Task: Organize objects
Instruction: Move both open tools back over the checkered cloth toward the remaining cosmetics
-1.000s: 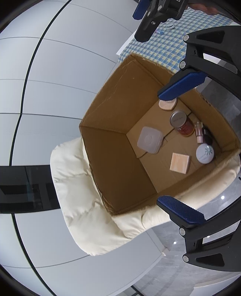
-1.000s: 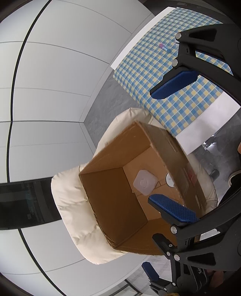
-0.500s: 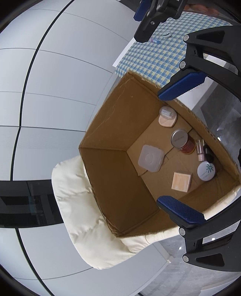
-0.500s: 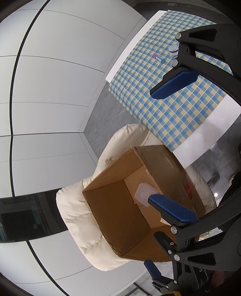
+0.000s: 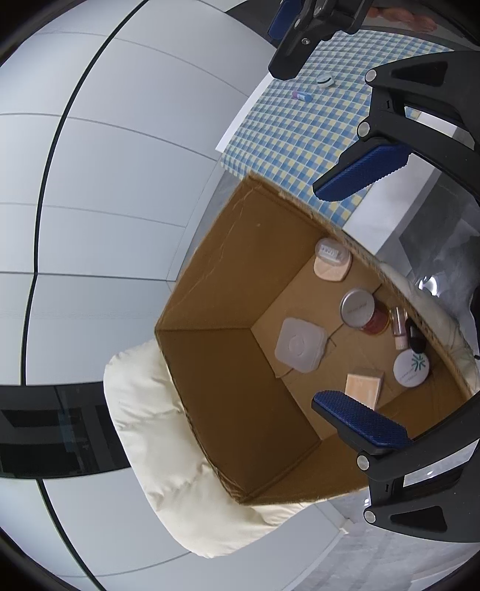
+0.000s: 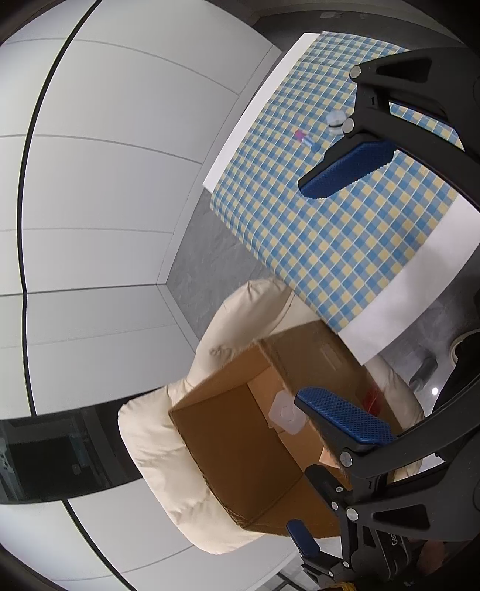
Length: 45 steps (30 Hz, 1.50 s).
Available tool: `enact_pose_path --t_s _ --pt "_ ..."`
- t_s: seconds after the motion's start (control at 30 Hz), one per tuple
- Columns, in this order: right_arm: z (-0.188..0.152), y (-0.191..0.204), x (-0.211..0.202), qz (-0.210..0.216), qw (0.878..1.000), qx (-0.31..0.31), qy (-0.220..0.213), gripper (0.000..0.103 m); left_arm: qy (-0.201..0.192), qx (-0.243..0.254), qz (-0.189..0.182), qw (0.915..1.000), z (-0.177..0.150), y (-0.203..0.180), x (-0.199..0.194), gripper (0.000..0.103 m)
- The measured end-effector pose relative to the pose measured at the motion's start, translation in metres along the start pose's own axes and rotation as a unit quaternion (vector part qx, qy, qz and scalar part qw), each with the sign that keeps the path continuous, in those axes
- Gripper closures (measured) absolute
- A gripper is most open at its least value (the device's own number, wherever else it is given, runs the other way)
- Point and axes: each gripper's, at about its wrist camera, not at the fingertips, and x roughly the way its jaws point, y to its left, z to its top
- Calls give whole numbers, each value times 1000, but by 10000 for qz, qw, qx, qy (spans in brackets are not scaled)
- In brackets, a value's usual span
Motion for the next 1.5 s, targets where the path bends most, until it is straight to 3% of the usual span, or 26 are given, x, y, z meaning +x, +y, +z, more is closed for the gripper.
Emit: enact_pose_path --t_s 0.9,1.5 --pt "-27 -101 -31 -525 9961 709 -63 0 26 638 -488 9968 -2 -93 -1 1" --pt "-35 -128 -44 -714 9930 932 -90 0 -49 944 -691 9931 -5 -123 -8 1"
